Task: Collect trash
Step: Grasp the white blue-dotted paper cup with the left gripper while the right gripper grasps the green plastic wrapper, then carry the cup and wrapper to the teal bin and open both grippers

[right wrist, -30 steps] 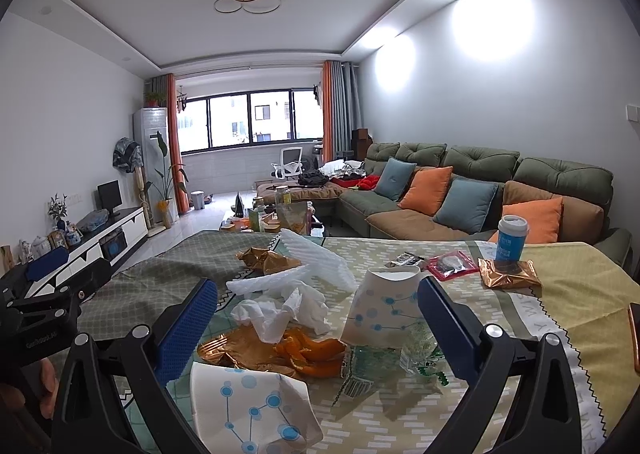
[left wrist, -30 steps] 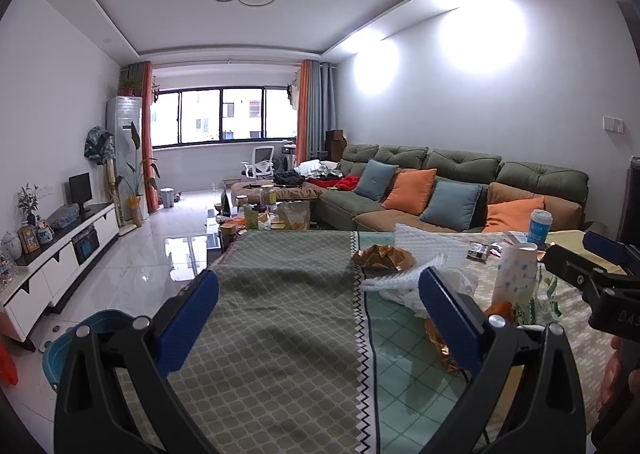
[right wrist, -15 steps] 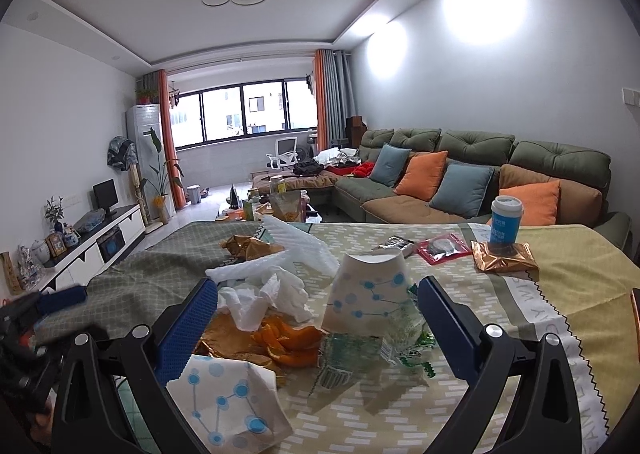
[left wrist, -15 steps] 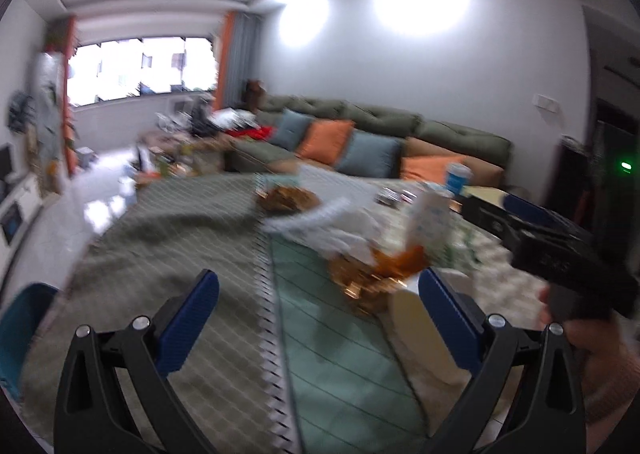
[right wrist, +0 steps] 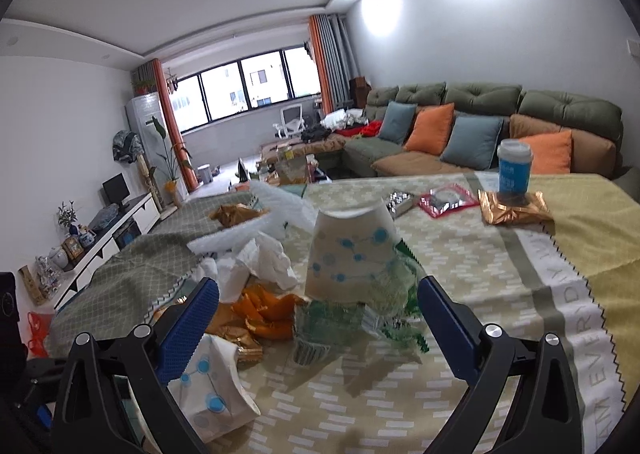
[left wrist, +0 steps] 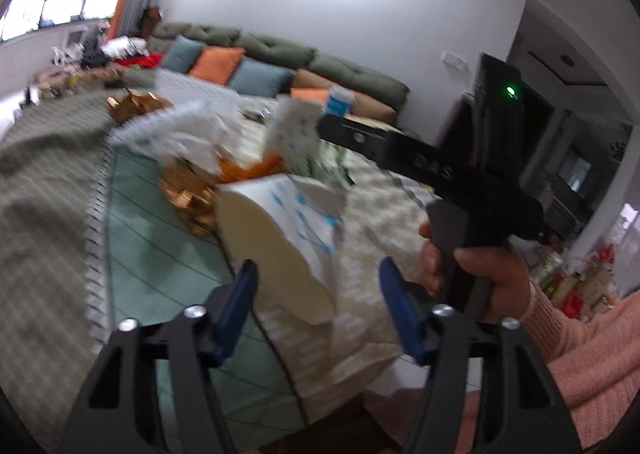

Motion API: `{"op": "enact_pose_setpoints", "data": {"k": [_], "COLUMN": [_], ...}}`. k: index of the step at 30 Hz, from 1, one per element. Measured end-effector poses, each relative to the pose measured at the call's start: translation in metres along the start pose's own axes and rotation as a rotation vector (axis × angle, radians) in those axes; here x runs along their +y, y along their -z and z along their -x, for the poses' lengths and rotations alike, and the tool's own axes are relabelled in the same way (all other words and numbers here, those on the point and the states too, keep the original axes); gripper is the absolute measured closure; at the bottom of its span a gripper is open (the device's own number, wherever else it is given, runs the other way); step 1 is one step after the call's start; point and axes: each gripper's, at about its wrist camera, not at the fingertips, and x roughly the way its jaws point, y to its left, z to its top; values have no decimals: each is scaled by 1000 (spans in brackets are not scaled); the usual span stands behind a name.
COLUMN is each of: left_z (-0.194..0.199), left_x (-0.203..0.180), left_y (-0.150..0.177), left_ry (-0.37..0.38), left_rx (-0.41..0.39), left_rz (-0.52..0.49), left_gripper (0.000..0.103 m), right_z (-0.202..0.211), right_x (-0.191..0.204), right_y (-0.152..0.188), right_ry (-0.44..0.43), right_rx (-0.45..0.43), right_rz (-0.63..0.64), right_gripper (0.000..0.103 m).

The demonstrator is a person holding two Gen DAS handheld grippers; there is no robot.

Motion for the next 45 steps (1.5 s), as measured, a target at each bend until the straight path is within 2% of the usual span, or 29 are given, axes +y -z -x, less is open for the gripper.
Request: {"op": "enact_pose_setpoints", "data": {"k": [1, 4, 7, 10, 15, 23, 27, 39, 45], "left_z": [-4, -11, -12, -7, 13, 40, 54, 101, 127], "left_x": [-1, 0, 4, 10, 17, 22, 22, 18, 28], "left_y": [1, 1, 0, -2, -8, -11, -11, -14, -19], "left_ry": [16, 30, 44, 29, 12, -17, -39, -66, -136], "left_rx": [14, 27, 27, 15, -20, -59, -85, -182, -231], "left_rz": [5, 20, 48, 63, 59, 49, 47, 21, 22], "left_gripper": [58, 67, 89, 94, 95, 96, 96, 96, 96], "right_z": [-2, -7, -10, -14, -22, -29, -27, 11, 16], "right_x": [-2, -9, -20, -33, -46, -70, -77, -52, -16], "right_y": [1, 5, 6, 3, -2, -6, -6, -22, -33], "right_ry": [3, 15, 11, 5, 27, 25, 8, -41, -171], "right_rx": [12, 47, 69, 89, 112, 121, 112, 23, 14], "right_rz": [-2, -19, -59, -108, -147, -248, -276, -222, -164], "right_gripper": [8, 10, 10, 18, 30, 62, 97, 102, 102]}}
